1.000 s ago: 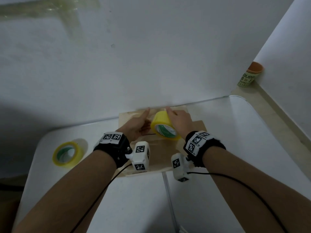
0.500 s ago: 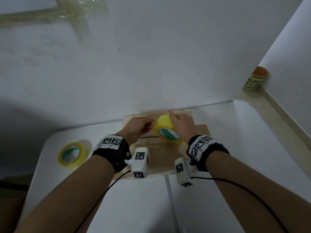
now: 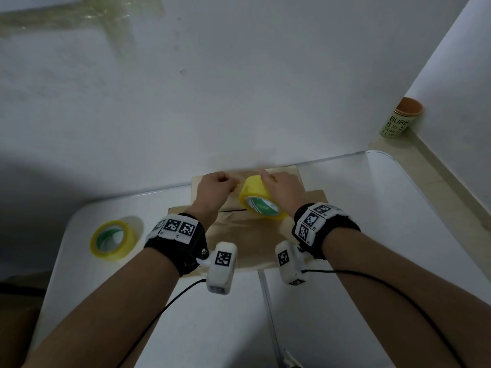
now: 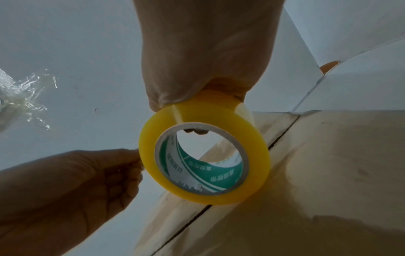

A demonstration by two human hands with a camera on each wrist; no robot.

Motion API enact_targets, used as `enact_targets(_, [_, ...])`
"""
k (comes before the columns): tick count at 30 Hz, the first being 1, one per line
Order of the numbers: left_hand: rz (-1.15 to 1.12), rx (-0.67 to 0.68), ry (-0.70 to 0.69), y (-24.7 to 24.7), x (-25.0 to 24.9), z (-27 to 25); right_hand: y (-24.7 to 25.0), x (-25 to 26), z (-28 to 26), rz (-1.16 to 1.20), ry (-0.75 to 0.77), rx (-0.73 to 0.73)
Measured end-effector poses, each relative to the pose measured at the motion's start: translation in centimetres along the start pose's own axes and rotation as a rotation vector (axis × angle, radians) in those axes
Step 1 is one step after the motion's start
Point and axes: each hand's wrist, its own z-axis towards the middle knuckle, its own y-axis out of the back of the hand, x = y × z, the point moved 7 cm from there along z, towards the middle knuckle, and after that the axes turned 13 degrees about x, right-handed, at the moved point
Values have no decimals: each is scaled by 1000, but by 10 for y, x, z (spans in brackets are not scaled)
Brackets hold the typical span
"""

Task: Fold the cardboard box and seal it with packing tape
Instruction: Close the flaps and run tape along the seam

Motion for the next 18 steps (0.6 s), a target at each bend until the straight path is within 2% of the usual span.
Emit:
enact_targets(3, [-63, 6, -106, 4, -20, -10, -1, 0, 3, 3, 9, 1])
enact_targets(6, [-109, 45, -215, 17, -47, -15, -3, 13, 7, -78, 22, 62])
enact_targets(8, [-151, 69, -161, 32, -38, -13, -7, 24, 9, -136, 11, 129])
enact_targets(12, [-380, 45, 89, 50, 29, -13, -18, 41, 13, -164, 2, 274])
enact_targets(16, [-471, -48, 134, 50, 74, -12, -28, 58, 20, -305, 35, 442])
enact_targets(18, [-528, -119, 158, 53, 89, -13, -29, 58, 20, -339, 70, 454])
